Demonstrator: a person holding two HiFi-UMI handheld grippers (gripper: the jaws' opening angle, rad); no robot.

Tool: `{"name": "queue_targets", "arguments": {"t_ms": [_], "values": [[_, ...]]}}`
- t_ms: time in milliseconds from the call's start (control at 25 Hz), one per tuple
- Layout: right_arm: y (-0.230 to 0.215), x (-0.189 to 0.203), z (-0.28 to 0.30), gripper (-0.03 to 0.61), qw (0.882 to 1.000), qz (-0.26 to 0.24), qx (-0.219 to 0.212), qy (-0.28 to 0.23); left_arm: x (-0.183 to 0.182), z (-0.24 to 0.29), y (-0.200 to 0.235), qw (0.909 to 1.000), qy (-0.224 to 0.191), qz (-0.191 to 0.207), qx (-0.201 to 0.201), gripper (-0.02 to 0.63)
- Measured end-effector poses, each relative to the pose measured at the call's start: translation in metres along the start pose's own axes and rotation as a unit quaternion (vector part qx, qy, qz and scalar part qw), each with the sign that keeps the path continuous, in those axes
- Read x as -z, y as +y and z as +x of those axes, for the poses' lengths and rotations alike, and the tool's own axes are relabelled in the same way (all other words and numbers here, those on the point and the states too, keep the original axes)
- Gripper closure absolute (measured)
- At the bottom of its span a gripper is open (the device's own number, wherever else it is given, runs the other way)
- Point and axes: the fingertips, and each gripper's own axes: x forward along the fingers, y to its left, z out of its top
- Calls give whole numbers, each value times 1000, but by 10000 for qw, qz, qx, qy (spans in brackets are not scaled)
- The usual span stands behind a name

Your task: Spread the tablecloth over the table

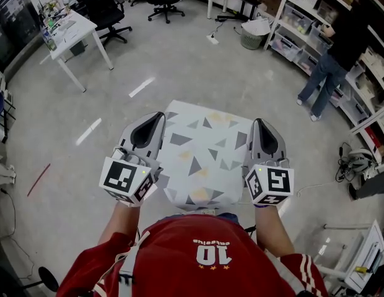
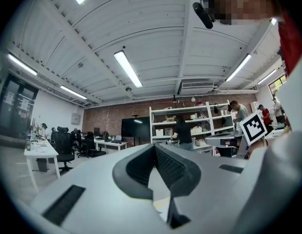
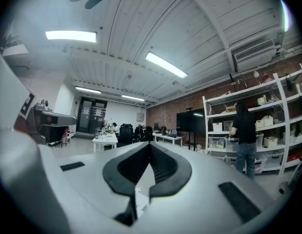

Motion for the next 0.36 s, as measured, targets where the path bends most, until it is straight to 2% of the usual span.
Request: {"name": "queue_targets", "arguments": {"t_ms": [240,360], "values": [[-1,2,1,565,10000,-17,-17,86,-2,-1,4,9999,11,-55,-87,607],[1,-2,0,565,9999,-16,-34,109,-6,-1,2,10000,-73,-45,11,607]]}}
